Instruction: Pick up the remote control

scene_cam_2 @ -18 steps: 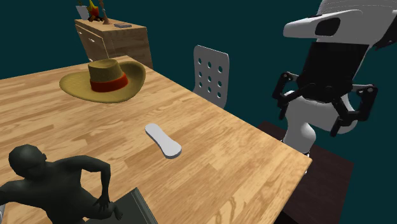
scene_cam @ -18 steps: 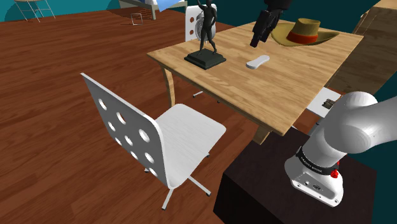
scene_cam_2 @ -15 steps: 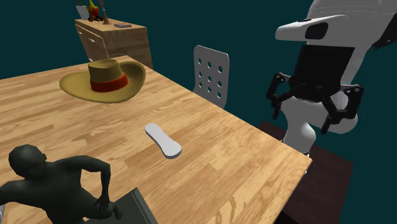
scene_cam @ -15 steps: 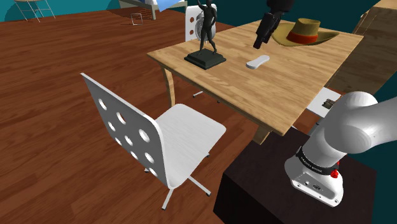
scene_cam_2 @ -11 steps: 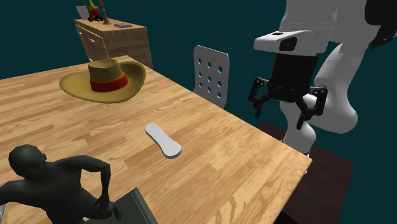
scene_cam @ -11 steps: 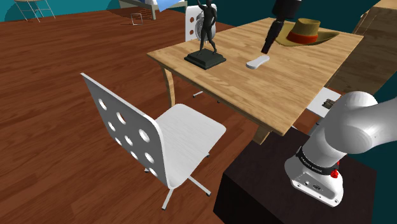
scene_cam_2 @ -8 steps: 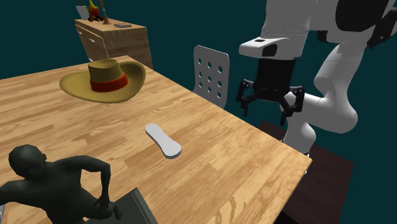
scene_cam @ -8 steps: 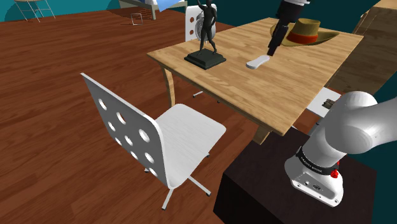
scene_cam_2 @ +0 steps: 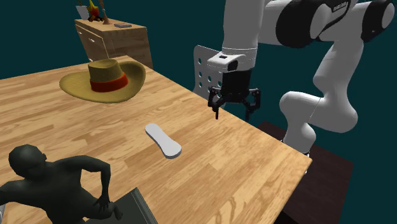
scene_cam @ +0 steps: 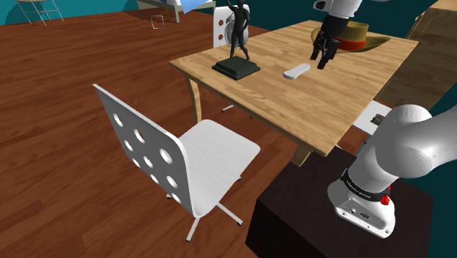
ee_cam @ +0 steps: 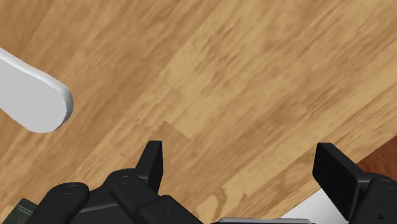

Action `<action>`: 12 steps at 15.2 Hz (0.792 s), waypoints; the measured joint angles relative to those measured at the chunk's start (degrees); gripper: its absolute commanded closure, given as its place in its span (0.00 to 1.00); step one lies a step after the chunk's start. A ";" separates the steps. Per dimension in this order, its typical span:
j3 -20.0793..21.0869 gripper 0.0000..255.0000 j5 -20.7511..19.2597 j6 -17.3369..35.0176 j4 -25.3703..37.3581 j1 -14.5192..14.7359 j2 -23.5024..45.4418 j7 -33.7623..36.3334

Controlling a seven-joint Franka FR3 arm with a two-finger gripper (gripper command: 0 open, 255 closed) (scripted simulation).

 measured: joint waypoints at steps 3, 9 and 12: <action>-5.73 0.00 -1.72 2.09 2.92 2.09 5.09 -9.63; -16.62 0.00 -1.53 6.11 9.62 7.60 16.22 -28.85; -23.07 0.00 1.86 8.75 14.12 11.30 24.55 -39.82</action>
